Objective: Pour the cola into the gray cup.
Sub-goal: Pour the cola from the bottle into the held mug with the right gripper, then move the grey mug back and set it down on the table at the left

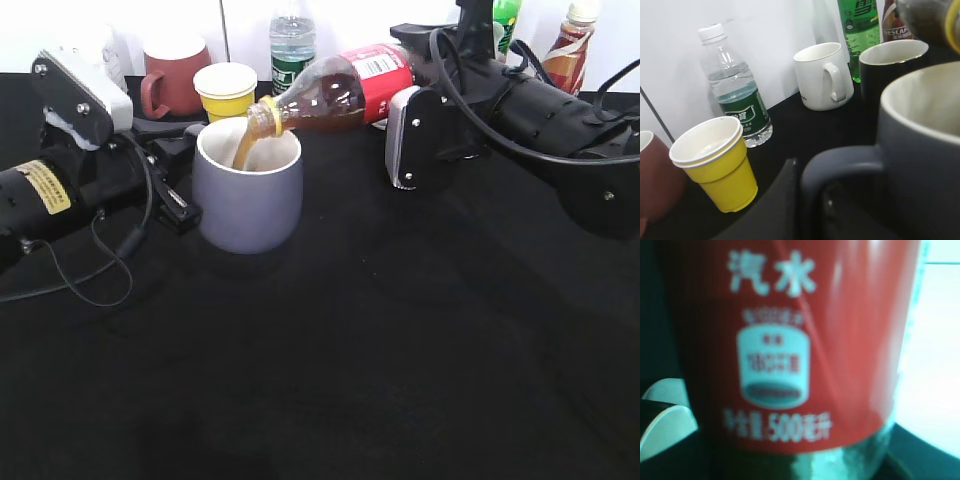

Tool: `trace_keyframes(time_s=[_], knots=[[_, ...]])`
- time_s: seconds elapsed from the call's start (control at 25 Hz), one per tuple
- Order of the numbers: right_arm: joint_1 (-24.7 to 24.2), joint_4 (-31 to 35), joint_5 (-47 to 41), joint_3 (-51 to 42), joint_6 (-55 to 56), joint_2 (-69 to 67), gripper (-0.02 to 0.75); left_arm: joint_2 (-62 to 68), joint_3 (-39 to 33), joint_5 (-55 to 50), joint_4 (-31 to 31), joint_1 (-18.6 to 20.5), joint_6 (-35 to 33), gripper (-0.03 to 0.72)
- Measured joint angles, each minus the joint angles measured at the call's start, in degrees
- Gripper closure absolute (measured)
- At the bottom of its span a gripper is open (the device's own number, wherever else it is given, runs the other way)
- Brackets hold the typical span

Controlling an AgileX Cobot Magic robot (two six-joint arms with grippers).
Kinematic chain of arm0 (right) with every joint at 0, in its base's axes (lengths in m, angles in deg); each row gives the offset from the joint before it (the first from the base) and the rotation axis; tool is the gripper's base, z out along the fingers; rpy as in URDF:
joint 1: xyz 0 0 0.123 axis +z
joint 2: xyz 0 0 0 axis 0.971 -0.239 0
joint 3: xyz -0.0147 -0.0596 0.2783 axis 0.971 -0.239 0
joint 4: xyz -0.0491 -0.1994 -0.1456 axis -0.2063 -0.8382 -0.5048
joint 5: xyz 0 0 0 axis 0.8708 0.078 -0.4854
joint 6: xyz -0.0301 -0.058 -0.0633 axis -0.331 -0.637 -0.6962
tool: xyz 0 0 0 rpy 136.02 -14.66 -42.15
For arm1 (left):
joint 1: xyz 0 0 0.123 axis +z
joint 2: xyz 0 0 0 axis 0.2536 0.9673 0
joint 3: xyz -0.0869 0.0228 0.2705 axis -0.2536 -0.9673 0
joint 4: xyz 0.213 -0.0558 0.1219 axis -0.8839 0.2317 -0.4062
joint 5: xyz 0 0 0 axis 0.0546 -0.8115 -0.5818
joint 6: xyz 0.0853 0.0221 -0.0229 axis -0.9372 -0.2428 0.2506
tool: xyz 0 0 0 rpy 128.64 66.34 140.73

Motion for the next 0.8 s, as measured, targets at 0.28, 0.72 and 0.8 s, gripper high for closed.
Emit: trace_keyframes(time_s=[0.28,0.72,0.8], knots=[[0.0,0.05,0.0,0.0,2.25,0.0,0.354,0.0,0.0,0.3,0.05,0.0,-0.12,0.647],[2.93,0.03,0.37,0.0,37.45,0.0,0.363,0.0,0.0,6.12,2.83,0.0,-0.12,0.647],[2.93,0.65,0.43,0.0,60.17,1.02,0.363,0.0,0.0,5.92,3.94,0.0,-0.16,0.647]])
